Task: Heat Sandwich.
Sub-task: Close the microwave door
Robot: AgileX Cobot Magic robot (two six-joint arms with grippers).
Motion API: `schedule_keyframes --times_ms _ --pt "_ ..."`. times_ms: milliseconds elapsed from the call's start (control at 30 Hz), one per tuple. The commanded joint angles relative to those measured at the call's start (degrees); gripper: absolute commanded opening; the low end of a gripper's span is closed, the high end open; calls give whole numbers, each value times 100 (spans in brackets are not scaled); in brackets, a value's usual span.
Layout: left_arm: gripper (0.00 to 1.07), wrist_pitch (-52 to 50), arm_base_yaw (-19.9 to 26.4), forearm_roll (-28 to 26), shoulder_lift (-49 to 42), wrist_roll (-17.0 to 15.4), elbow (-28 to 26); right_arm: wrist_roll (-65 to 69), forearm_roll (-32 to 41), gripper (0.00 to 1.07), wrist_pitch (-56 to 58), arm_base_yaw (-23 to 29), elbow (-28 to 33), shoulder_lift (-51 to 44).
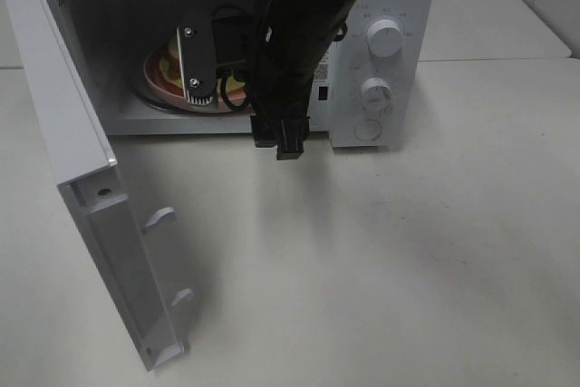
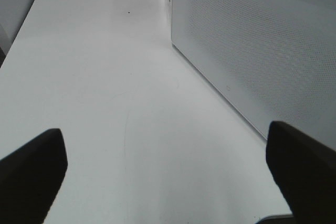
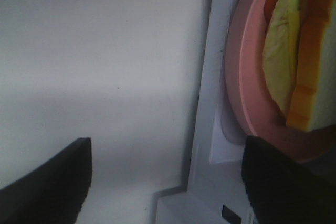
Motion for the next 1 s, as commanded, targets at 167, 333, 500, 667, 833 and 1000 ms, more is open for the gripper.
schedule_keyframes --times_ms 167,333,500,667,833,1000 --pt "98 -23 -17 0 -149 -6 11 321 -63 76 -46 23 521 -493" --pt "98 -23 -17 0 -149 -6 11 596 -63 76 -34 23 865 -796" --pt "98 -23 -17 0 -149 -6 11 1026 -63 76 -40 23 1226 -1117" --pt "98 -23 -17 0 -149 -6 11 1375 -63 76 -29 23 1690 -1536" --pt "98 -23 -17 0 -149 -6 11 1656 -52 76 -40 23 2131 -1908" --pt "98 -23 -17 0 -149 -6 11 2257 -40 76 -46 23 2515 -2326"
